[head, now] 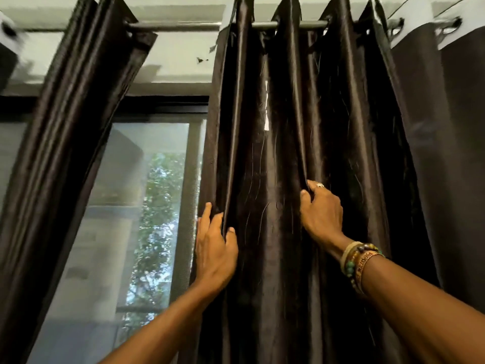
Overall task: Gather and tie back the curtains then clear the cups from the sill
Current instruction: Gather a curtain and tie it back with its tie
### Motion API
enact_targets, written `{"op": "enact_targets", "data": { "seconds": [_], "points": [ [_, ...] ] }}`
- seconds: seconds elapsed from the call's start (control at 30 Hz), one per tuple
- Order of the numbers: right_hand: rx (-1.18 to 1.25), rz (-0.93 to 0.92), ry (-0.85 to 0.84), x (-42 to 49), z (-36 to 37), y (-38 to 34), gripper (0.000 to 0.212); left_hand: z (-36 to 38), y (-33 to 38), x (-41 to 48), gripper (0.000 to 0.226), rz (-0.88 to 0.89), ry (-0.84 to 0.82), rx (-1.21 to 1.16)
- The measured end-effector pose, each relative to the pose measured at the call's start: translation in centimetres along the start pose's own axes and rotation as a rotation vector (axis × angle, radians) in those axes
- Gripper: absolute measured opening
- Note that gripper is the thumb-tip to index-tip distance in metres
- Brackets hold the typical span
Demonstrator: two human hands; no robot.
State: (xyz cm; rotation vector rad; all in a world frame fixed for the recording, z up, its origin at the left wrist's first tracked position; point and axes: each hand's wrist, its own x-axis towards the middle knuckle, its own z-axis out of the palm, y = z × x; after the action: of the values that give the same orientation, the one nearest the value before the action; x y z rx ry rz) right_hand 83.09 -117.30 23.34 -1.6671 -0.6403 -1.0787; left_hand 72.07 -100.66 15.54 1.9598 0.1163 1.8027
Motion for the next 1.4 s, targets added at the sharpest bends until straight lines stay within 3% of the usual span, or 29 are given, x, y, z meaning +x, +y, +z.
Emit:
{"op": "enact_targets", "data": {
  "seconds": [0.13,0.23,0.33,0.47,0.5,0.53,0.63,0.67,0.73,0.83,0.93,1.1,1.2,1.3,1.4],
  "points": [
    [0.124,-0.071,-0.178,-0.5,3.1,-2.8,0.028,0.0,1.2,-0.7,0.049,-0.025,-0.075,-0.083],
    [0.379,-0.231,-0.278,-0.7,5.7,-7.0,0.019,0.9,2.0,-1.3,0.069,-0.039,-0.148,-0.202],
    [0.492,-0.347,-0.432,-0.7,6.7,-11.1,0.019,1.0,2.3,-1.1,0.085,-0.103,-0.063,-0.284],
    [0.567,-0.24,-0.598,-0.2,6.2,-11.6,0.023,0.6,2.2,-0.1,0.031,-0.131,0.132,-0.199],
    [0.571,-0.232,-0.577,-0.4,5.3,-10.8,0.017,0.4,1.9,0.0,0.023,-0.143,0.154,-0.183],
    [0.535,-0.264,-0.447,-0.5,4.2,-9.7,0.016,0.3,1.4,0.0,0.018,-0.152,0.157,-0.174],
    [0.168,-0.361,0.295,0.2,1.2,-4.9,0.049,-0.3,-0.3,-0.1,0.022,-0.19,0.166,-0.116],
    [0.019,-0.287,0.449,1.0,0.5,-3.1,0.062,-0.5,-0.9,0.0,0.023,-0.193,0.173,-0.094],
    [-0.114,0.02,0.512,2.9,-1.3,0.6,0.094,-0.5,-1.5,0.2,0.027,-0.199,0.181,-0.064],
    [-0.124,0.364,0.334,4.1,-4.1,5.2,0.119,-0.2,-1.3,0.0,0.036,-0.182,0.182,-0.034],
    [-0.011,0.269,0.137,3.2,-4.4,6.5,0.099,0.8,-0.7,-0.5,0.032,-0.132,0.139,-0.06],
    [-0.136,0.064,0.166,2.1,-2.5,3.7,0.078,2.6,0.2,-1.2,0.023,-0.003,0.039,-0.104],
    [-0.188,0.007,0.133,2.7,-2.0,3.0,0.045,2.7,0.5,-1.5,0.022,0.054,0.031,-0.087],
    [-0.046,0.066,0.073,2.3,-1.7,2.3,0.03,2.3,1.2,-1.8,0.012,0.083,0.012,-0.106],
    [0.151,-0.105,-0.059,1.2,0.4,-1.5,0.023,2.3,1.8,-1.9,0.011,0.139,-0.046,-0.122]
  ]
}}
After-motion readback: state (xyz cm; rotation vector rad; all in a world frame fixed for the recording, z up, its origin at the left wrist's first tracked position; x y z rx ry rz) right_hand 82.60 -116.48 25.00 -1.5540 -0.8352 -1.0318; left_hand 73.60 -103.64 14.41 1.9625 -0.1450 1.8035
